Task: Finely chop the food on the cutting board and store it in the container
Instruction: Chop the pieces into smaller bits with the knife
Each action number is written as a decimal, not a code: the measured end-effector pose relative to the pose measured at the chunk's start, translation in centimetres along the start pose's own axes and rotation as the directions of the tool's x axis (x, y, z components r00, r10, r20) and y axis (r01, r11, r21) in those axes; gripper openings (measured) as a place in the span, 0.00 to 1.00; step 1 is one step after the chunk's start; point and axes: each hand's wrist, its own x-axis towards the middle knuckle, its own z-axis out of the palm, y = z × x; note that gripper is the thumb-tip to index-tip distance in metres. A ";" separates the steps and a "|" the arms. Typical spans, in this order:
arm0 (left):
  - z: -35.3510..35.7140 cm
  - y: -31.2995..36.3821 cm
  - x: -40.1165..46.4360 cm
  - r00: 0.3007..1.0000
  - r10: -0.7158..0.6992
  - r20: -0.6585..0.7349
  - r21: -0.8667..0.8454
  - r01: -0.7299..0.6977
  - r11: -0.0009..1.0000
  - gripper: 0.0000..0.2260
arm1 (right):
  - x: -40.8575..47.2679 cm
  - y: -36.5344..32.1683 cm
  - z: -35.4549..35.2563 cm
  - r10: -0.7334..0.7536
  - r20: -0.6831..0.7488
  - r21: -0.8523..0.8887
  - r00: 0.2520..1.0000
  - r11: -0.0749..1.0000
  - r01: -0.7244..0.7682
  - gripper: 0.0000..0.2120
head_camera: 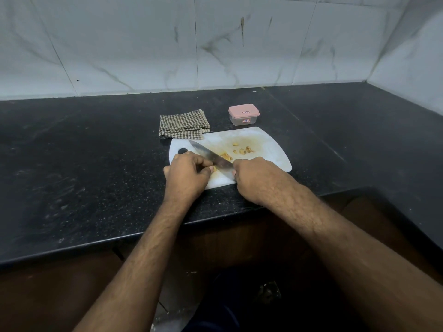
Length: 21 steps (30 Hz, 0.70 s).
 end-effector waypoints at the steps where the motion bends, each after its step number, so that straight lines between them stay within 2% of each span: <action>1: 0.0 0.0 0.0 1.000 0.001 0.000 -0.001 -0.001 1.000 0.06 | 0.1 -0.1 -0.2 0.007 0.019 -0.005 1.000 1.000 -0.006 0.13; 6: 0.0 0.0 0.1 1.000 0.000 -0.008 -0.015 0.000 1.000 0.03 | 0.7 -0.3 -1.4 -0.004 0.108 -0.029 0.994 1.000 0.007 0.16; 11: 0.1 -0.6 0.5 1.000 -0.020 0.020 -0.119 0.022 0.993 0.08 | 0.9 -0.7 -2.8 0.000 0.200 -0.033 0.980 0.999 0.007 0.17; 18: 0.1 -0.7 0.6 1.000 -0.011 0.006 -0.109 0.012 0.994 0.08 | 0.6 -0.5 1.4 0.019 0.065 0.056 0.998 0.998 -0.023 0.13; 21: -0.1 -0.4 0.3 1.000 -0.021 -0.018 -0.124 0.019 0.992 0.05 | 0.4 -0.2 2.3 0.031 -0.011 0.080 0.999 0.996 -0.030 0.10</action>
